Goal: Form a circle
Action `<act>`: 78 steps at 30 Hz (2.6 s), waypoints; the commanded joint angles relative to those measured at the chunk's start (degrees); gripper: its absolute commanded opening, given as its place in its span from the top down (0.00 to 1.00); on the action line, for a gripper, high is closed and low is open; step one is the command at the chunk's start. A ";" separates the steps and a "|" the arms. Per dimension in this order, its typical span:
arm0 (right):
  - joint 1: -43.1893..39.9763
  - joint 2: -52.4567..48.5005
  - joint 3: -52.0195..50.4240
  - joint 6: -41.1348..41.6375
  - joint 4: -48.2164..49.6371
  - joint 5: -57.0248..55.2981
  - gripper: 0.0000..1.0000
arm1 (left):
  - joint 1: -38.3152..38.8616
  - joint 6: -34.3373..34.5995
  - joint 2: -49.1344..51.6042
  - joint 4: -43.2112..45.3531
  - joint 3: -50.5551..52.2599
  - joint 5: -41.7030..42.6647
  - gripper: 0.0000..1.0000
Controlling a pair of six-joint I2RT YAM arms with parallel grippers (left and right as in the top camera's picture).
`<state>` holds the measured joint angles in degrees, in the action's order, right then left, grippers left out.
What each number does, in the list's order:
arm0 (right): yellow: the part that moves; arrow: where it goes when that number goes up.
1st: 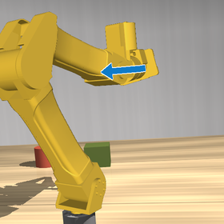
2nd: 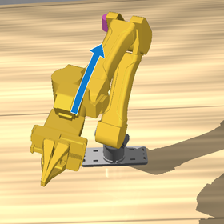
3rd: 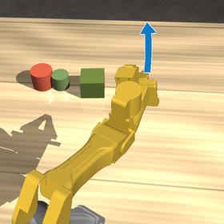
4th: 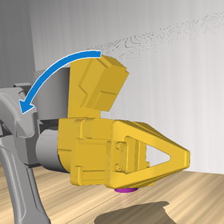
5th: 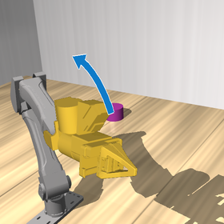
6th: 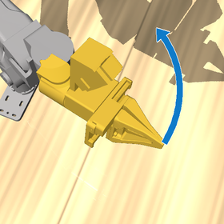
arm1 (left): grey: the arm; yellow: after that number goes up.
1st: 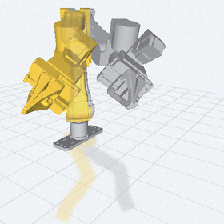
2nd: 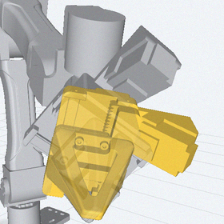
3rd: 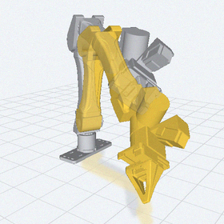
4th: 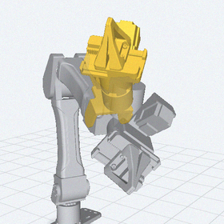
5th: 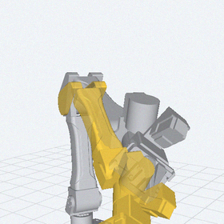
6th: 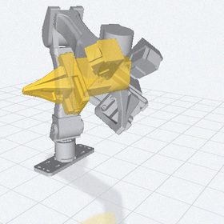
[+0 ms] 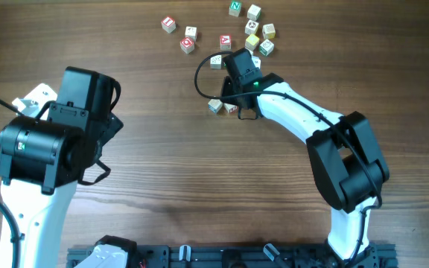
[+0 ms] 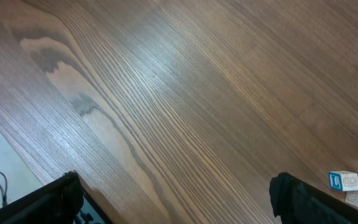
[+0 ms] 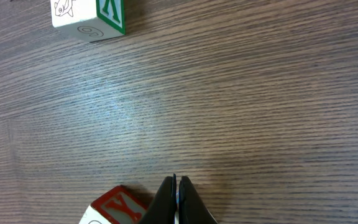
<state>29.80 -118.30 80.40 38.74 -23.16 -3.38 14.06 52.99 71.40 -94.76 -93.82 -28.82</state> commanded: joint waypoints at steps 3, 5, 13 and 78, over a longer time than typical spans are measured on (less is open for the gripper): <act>-0.02 -0.52 1.51 -0.37 -0.02 1.42 0.96 | -0.46 -0.09 -0.37 -0.02 -0.15 -0.17 0.00; -0.02 -0.52 1.51 -0.37 -0.02 1.75 0.96 | -0.46 -0.09 -0.37 -0.02 -0.15 -0.17 0.00; -0.04 -0.52 1.51 -0.39 0.00 1.75 0.95 | -0.46 -0.09 -0.37 0.00 -0.15 -0.17 0.00; -6.19 -3.56 24.28 -7.28 -12.07 -11.08 0.88 | -0.46 -0.09 -0.37 0.00 -0.15 -0.17 0.00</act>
<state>23.57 -133.60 104.03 31.77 -29.80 -15.20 14.06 52.99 71.40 -94.72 -93.82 -28.82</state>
